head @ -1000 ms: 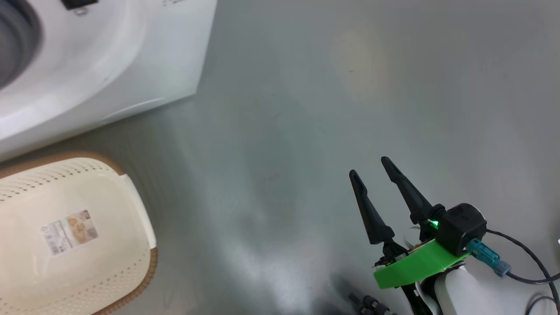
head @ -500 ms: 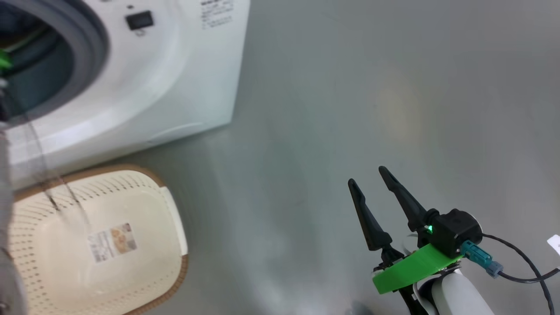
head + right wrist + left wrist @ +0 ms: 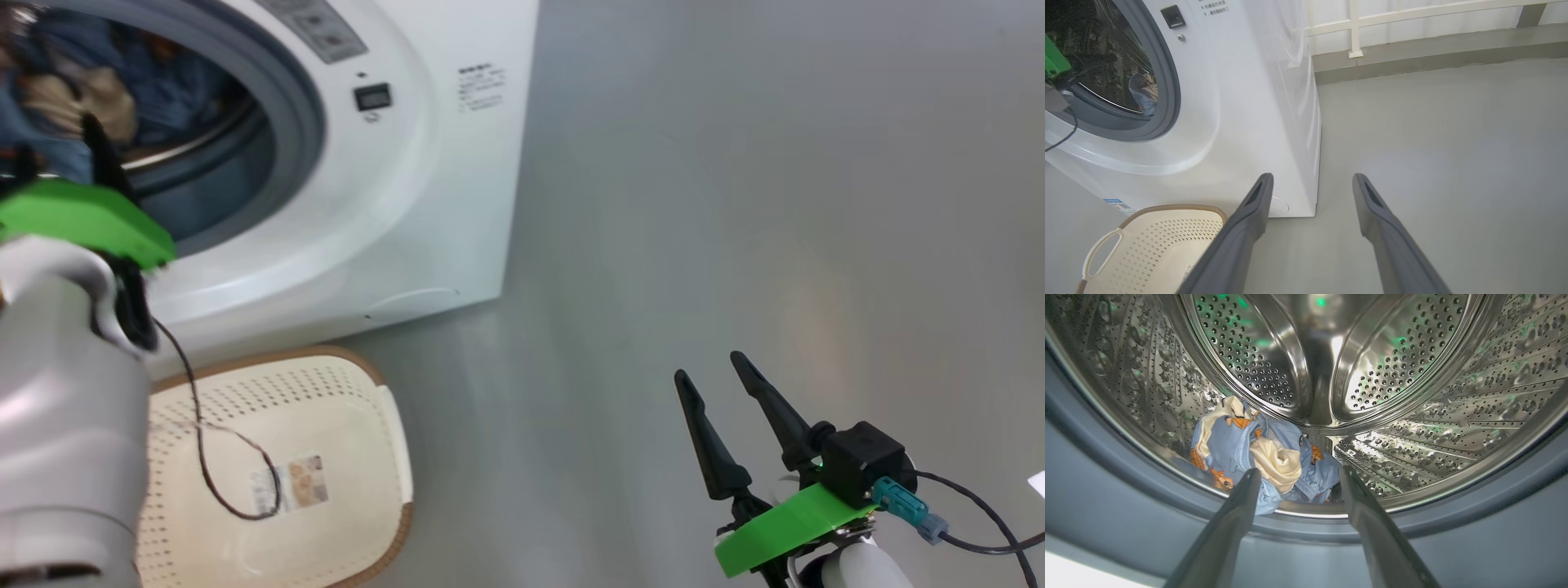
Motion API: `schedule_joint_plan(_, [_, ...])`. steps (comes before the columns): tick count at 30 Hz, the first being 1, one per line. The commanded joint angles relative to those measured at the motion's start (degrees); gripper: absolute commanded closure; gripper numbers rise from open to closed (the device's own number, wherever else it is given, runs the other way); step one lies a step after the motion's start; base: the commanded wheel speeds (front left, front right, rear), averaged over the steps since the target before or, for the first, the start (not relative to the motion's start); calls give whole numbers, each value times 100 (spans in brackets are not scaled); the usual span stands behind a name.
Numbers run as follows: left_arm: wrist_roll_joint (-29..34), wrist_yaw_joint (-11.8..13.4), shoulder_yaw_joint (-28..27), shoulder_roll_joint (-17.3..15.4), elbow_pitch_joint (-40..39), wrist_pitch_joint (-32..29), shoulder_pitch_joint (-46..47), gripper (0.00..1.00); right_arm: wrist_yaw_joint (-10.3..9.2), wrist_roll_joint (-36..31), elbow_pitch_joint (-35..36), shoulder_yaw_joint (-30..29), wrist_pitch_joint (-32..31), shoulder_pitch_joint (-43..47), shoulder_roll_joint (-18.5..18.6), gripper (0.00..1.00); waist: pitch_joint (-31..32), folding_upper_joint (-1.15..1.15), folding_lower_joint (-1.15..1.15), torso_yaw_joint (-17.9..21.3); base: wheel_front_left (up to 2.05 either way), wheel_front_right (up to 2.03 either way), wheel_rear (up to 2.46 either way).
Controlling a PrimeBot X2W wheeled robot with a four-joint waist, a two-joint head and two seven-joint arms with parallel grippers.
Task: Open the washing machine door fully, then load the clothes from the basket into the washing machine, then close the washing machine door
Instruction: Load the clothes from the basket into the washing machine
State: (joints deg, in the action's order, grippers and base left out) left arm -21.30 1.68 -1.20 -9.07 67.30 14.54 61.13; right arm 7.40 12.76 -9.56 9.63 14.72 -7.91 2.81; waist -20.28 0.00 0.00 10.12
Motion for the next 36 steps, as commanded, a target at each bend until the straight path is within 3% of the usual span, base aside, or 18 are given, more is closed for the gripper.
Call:
schedule_joint_plan(1, [16,-31,-78,-204,-192,44,-169,0,9,14,108,91,28,137,7,0,278,0,0,-261,0,0,0])
schedule_joint_plan(6, [9,-13,-174,-2,-545,45,-638,0,9,1,101,17,28,193,7,0,417,0,0,-366,0,0,0])
schedule_joint_plan(12, [300,-37,-179,224,-1496,45,-1410,0,9,-27,109,-150,28,267,7,0,516,0,0,-539,0,0,0])
schedule_joint_plan(18, [304,-23,-159,498,-1833,45,-2039,0,9,-28,87,-308,28,365,7,0,667,0,0,-724,0,0,0])
schedule_joint_plan(20, [343,6,-109,542,-2012,45,-2197,0,9,-28,82,-321,28,367,7,0,703,0,0,-777,0,0,0])
schedule_joint_plan(27, [199,-248,285,614,-2337,45,-2967,0,9,-59,53,-359,28,387,7,0,917,0,0,-934,0,0,0])
schedule_joint_plan(36, [241,-87,581,618,-3132,46,-3914,0,9,-144,44,-445,28,465,7,0,1168,0,0,-1076,0,0,0])
